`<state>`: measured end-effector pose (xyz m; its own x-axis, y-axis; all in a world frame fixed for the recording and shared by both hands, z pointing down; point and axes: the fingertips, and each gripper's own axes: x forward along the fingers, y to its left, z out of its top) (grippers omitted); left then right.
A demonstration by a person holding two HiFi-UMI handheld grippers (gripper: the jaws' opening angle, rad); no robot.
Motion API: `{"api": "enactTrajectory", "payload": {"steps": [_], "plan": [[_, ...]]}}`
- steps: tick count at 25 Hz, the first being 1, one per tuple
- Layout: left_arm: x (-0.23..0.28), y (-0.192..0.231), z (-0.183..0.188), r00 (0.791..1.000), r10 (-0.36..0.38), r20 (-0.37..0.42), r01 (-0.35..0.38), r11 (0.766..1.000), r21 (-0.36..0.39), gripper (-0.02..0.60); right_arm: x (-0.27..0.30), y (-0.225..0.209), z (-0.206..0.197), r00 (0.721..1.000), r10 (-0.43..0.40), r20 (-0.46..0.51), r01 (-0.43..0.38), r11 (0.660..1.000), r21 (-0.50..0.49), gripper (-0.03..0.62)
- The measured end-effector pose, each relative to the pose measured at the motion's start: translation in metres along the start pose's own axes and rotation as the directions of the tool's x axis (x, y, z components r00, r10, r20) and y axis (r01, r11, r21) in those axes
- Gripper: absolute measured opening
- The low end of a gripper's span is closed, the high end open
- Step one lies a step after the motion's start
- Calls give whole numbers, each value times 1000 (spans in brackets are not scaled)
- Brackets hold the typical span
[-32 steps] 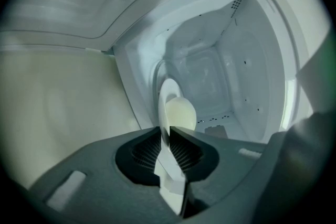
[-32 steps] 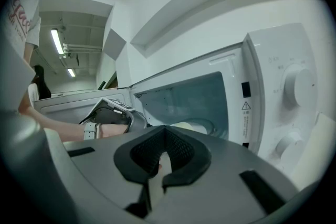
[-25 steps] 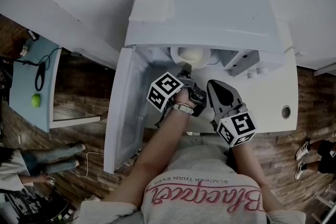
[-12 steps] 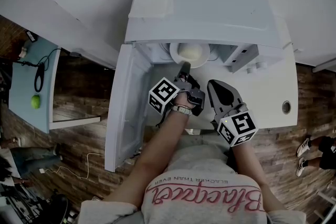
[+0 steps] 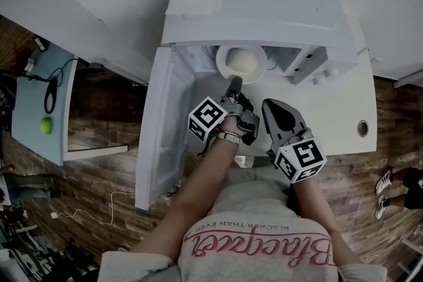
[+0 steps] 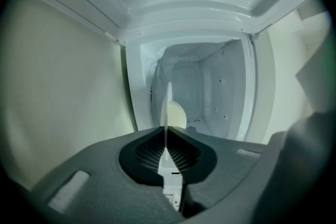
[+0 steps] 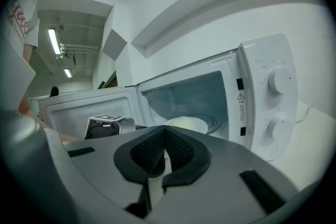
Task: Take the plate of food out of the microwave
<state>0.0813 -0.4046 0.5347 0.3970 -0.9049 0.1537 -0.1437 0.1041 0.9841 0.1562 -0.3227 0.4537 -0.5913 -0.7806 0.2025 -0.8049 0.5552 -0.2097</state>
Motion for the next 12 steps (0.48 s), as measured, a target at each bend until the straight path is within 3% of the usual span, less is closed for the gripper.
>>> {"api": "enactTrajectory", "payload": {"steps": [12], "plan": [[-27, -4, -9, 998, -24, -57, 24, 1000, 10, 18, -16, 17, 2, 996, -84, 31, 84, 996, -10, 8]]}}
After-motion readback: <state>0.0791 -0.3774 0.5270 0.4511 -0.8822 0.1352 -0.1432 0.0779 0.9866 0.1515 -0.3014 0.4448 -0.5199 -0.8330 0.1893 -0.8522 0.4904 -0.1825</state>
